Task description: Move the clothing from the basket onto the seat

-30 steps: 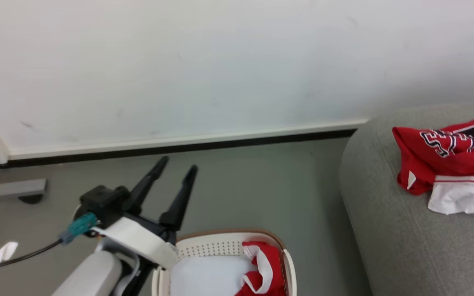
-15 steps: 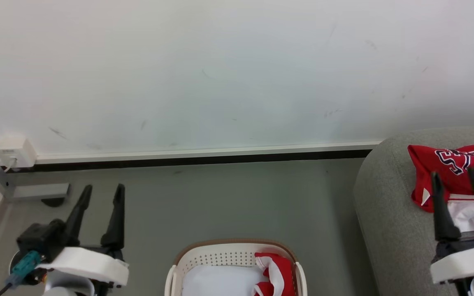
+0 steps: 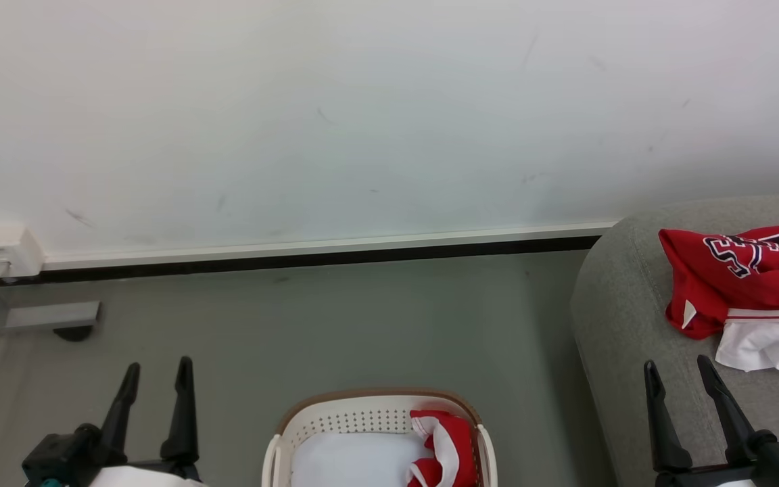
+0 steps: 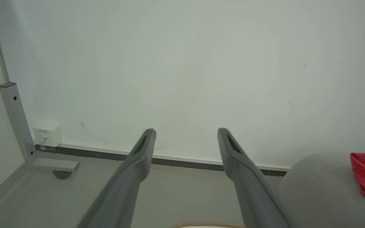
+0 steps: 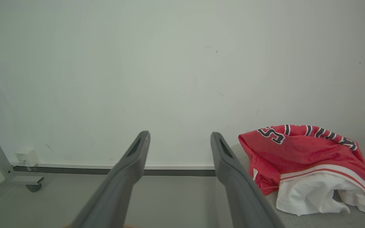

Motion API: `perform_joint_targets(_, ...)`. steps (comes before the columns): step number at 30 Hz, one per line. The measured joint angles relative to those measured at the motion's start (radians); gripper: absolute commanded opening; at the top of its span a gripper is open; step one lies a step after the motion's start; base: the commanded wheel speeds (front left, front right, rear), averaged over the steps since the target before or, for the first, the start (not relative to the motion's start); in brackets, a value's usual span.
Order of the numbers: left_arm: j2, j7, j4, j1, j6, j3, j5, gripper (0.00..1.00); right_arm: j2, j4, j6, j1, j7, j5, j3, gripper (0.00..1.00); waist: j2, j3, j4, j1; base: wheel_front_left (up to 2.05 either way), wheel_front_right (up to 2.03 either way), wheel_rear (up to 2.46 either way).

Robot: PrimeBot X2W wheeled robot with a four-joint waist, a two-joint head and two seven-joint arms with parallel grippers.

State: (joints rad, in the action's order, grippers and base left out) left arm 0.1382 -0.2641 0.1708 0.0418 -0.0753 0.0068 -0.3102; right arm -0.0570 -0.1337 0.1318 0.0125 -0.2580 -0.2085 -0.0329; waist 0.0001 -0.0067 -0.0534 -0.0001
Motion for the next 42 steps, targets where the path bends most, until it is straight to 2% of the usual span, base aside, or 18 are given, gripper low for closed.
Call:
perform_joint_targets(11,-0.049,0.0,0.024,0.005,-0.047,0.055,0.059,1.0,0.005,-0.011,0.0,0.028,-0.004,0.008,-0.028,1.0,0.0,0.008,-0.008,0.0,0.0,0.0,0.0)
perform_joint_targets(23,-0.063,0.0,0.038,0.011,-0.054,0.068,0.072,1.0,0.006,-0.015,0.0,0.028,-0.004,-0.003,-0.051,1.0,0.0,0.008,-0.016,0.0,0.0,0.0,0.0)
perform_joint_targets(34,-0.056,0.0,0.039,0.017,-0.056,0.028,0.07,1.0,0.007,-0.016,0.0,0.034,-0.004,-0.012,-0.046,1.0,0.0,0.016,-0.056,0.0,0.0,0.0,0.0)
perform_joint_targets(42,-0.028,0.0,0.056,0.052,-0.056,-0.053,0.045,1.0,0.007,0.006,0.0,0.049,-0.004,-0.02,-0.016,1.0,0.0,0.058,-0.103,0.0001,0.0,0.0,0.0)
